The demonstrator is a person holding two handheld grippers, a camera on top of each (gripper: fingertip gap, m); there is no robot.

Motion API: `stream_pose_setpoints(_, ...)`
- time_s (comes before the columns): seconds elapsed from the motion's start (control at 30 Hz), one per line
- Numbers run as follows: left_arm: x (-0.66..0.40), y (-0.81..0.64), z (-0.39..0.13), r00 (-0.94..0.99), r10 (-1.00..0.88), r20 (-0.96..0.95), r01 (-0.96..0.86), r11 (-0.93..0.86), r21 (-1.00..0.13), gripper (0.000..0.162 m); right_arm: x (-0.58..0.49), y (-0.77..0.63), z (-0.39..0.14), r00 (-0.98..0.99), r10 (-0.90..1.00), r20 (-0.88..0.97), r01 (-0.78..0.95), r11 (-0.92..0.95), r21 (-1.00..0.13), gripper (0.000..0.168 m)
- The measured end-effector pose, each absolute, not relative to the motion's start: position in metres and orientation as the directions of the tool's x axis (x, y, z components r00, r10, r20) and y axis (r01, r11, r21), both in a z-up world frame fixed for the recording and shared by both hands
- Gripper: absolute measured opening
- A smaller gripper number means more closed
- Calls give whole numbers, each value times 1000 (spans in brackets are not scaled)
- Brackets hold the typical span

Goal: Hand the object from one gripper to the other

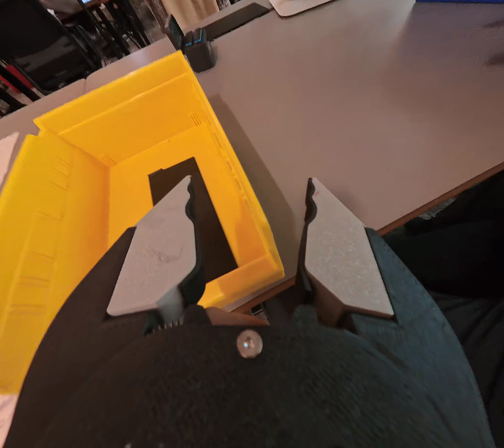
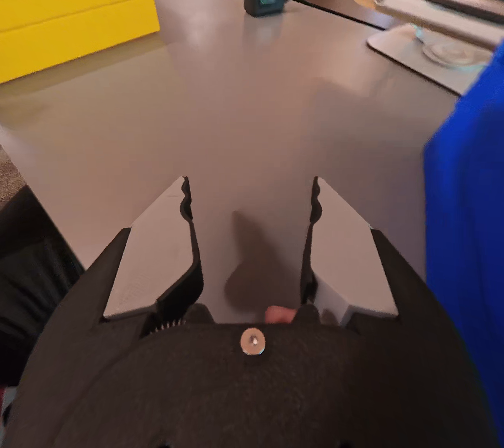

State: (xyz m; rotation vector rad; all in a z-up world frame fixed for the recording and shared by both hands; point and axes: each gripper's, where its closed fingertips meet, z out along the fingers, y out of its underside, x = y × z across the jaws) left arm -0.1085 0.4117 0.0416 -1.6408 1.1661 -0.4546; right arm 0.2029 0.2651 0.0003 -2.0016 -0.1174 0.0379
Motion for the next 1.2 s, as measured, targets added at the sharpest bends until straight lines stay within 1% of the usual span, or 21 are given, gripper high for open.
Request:
stream_pose_setpoints(0.13, -96, 424, 22, 504, -834, -226, -482, -54, -874, 73, 224, 207, 4, 1000, -11, 16, 10, -404, -915, 86)
stream_pose_setpoints(0.2, -95, 431, 13, 532, -808, -253, -499, -58, -864, 60, 229, 180, 14, 998, -61, 20, -4, -370, -929, 86)
stream_pose_setpoints(0.27, -102, 439, 8, 560, -763, -323, -531, -32, -847, 51, 235, 158, 23, 992, -107, 62, 20, -360, -933, 85)
stream_pose_setpoints(0.3, -104, 438, 8, 551, -763, -338, -531, -7, -848, 40, 242, 148, 24, 984, -142, 112, 49, -383, -923, 85)
stream_pose_setpoints(0.33, -107, 439, 12, 553, -751, -360, -516, 31, -856, 16, 254, 138, 24, 968, -193, 162, 71, -407, -911, 84)
stream_pose_setpoints(0.37, -113, 442, 17, 570, -720, -397, -516, 62, -854, 8, 263, 130, 26, 955, -223, 193, 84, -423, -902, 65)
stream_pose_setpoints(0.43, -117, 441, 16, 573, -715, -401, -515, 66, -854, 7, 274, 123, 28, 955, -240, 175, 58, -427, -902, 42)
stream_pose_setpoints(0.47, -114, 437, 17, 579, -717, -387, -500, 63, -864, 6, 277, 123, 28, 963, -235, 135, 24, -421, -907, 37)
stream_pose_setpoints(0.53, -107, 423, 17, 569, -694, -442, -529, 104, -842, 5, 277, 126, 33, 973, -223, 59, -35, -395, -918, 35)
stream_pose_setpoints(0.57, -103, 415, 17, 556, -690, -464, -538, 127, -833, 5, 276, 128, 39, 973, -227, 35, -51, -364, -930, 38)
stream_pose_setpoints(0.63, -97, 398, 18, 532, -695, -484, -536, 167, -828, 5, 271, 128, 54, 973, -232, 12, -58, -293, -954, 53)
stream_pose_setpoints(0.7, -93, 379, 19, 511, -684, -520, -523, 233, -820, 5, 267, 125, 63, 972, -235, 26, -37, -258, -966, 56)
stream_pose_setpoints(0.77, -91, 362, 19, 482, -648, -590, -531, 319, -785, 4, 271, 119, 63, 964, -264, 40, -33, -269, -962, 59)
stream_pose_setpoints(0.87, -90, 345, 17, 444, -592, -672, -524, 438, -731, 4, 286, 112, 59, 946, -323, 24, -80, -305, -949, 65)
stream_pose_setpoints(0.93, -89, 336, 18, 429, -607, -669, -483, 471, -738, 4, 300, 107, 58, 924, -381, 30, -100, -317, -943, 67)
stream_pose_setpoints(1.03, -86, 328, 20, 422, -667, -614, -408, 465, -786, 4, 314, 110, 47, 898, -434, 78, -95, -363, -927, 85)
stream_pose_setpoints(1.13, -83, 319, 19, 404, -684, -607, -389, 473, -791, 4, 316, 122, 30, 898, -425, 114, -84, -420, -904, 85)
stream_pose_setpoints(1.2, -81, 314, 18, 388, -674, -628, -384, 502, -775, 5, 321, 127, 30, 888, -438, 140, -67, -424, -903, 82)
